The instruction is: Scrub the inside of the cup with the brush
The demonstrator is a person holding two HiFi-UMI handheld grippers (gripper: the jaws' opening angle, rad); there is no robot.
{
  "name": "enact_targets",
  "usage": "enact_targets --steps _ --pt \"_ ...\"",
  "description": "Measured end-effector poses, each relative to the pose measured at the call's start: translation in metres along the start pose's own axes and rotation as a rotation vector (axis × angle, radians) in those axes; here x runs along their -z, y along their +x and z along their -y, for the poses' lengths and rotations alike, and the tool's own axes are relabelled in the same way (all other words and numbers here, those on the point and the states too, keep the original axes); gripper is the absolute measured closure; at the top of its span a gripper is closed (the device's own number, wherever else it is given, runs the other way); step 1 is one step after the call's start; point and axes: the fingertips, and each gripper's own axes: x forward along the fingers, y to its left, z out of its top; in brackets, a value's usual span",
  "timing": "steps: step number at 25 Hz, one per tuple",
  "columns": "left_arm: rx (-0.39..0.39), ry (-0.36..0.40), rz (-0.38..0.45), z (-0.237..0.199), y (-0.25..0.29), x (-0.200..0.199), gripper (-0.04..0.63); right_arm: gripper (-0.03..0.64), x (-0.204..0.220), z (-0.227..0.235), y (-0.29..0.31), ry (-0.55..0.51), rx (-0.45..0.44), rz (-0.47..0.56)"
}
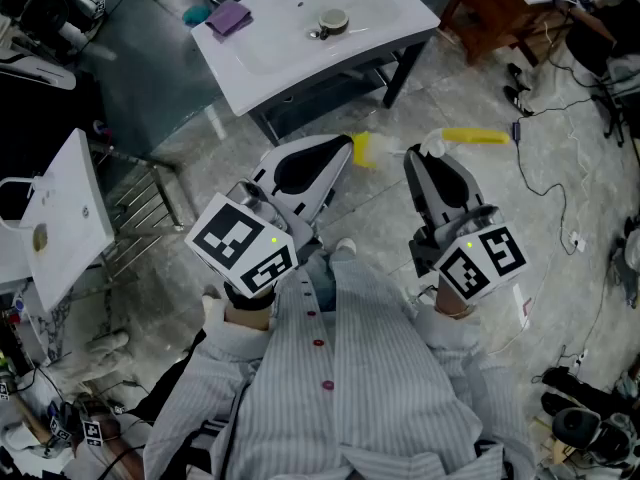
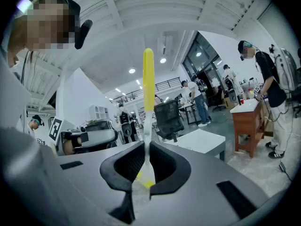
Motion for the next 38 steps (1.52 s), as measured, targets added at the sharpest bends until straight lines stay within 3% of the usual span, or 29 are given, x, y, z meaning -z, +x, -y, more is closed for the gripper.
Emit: enact_targets --steps 18,27,38 --pt "-0.043 0.029 0.012 0.016 0.022 0.006 0.588 0.558 -0.003 0.024 -0.026 0.012 -0.006 0.024" --pt "-0.050 0.008 0.011 -0.034 0.063 0.006 0.588 0.558 -0.008 0.066 0.017 0.032 0.006 0.018" --pt "-0.036 0.014 0.008 -0.147 0.141 -0.031 0.588 0.558 -0.051 0.132 0.132 0.035 0.020 0.029"
